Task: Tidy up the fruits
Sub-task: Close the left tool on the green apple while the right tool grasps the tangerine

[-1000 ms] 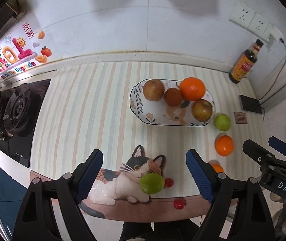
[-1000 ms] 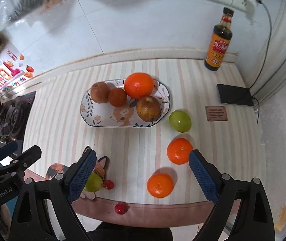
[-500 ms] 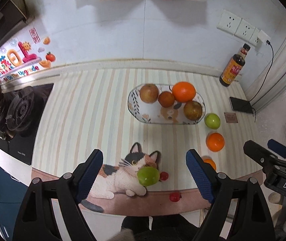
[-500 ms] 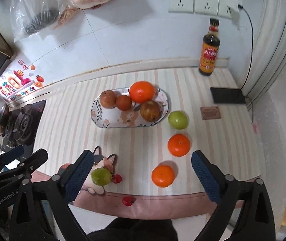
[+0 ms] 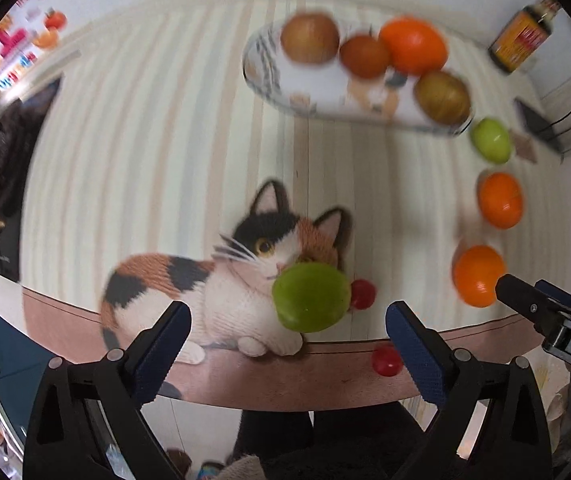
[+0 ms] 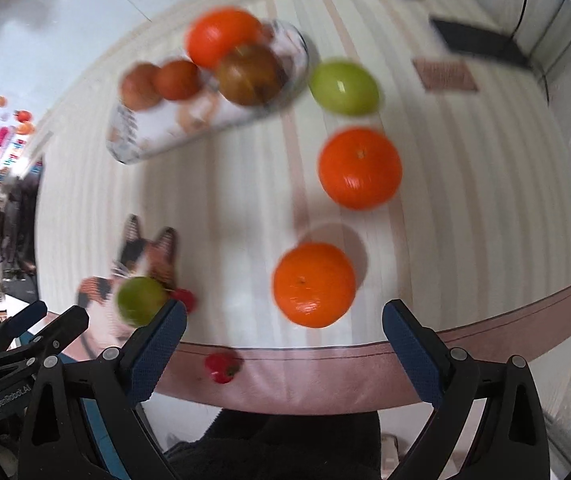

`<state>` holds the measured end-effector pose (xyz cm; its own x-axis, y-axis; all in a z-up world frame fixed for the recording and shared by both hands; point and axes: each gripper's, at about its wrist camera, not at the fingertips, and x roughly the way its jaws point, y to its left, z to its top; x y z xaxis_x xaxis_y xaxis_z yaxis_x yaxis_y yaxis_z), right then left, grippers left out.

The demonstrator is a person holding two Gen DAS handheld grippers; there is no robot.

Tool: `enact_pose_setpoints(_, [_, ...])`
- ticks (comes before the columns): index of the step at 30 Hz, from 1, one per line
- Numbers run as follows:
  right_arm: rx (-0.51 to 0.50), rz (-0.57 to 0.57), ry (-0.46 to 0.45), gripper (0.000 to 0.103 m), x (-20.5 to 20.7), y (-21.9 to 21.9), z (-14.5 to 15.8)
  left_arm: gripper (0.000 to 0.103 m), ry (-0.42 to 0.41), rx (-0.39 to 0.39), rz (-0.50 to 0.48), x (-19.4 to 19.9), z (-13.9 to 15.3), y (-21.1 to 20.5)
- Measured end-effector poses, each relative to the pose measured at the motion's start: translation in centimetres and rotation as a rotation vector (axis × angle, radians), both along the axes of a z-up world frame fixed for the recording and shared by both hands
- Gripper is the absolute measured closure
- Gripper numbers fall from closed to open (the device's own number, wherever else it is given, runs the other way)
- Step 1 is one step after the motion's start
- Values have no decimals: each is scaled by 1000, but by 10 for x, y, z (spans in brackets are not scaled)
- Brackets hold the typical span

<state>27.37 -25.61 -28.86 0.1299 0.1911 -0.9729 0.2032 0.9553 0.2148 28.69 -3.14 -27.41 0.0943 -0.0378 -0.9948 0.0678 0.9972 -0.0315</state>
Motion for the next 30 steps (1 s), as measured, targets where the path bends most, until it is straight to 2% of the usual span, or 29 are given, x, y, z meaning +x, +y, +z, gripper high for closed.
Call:
enact_pose_setpoints(5, [-14,-10,70,3,10,-3,-38,3,87,-12,9,10,-33,-7])
enact_pose_setpoints(11, [-8,-4,105,4,19,-3,-58,4,132,-18,9,13,-55,-15])
enact_pose_setpoints(14, [-9,9,102,8,21,-2,-60,18,135,-24,3,11,-58,-17])
enact_pose_setpoints(16, [-12,16,102,14,23,0,-60,31,143,-24,-7,9,-62,-19])
enact_pose_setpoints(18, [-16,23,109,17,25,1,-63,38,148,-21,-12,7,-65,-21])
enact_pose_setpoints(21, [-12,27,115,24,26,4,-66,42,137,-11,-9,8,-66,-22])
enact_pose_setpoints(25, [-24,29,110,31,26,5,-67,43,128,-33,4,11,-63,-18])
enact_pose_setpoints(26, [-30,30,106,36,26,5,-67,43,126,-32,1,12,-63,-14])
enact_pose_setpoints(30, [-28,40,97,37,27,3,-65,43,115,-30,0,21,-62,-9])
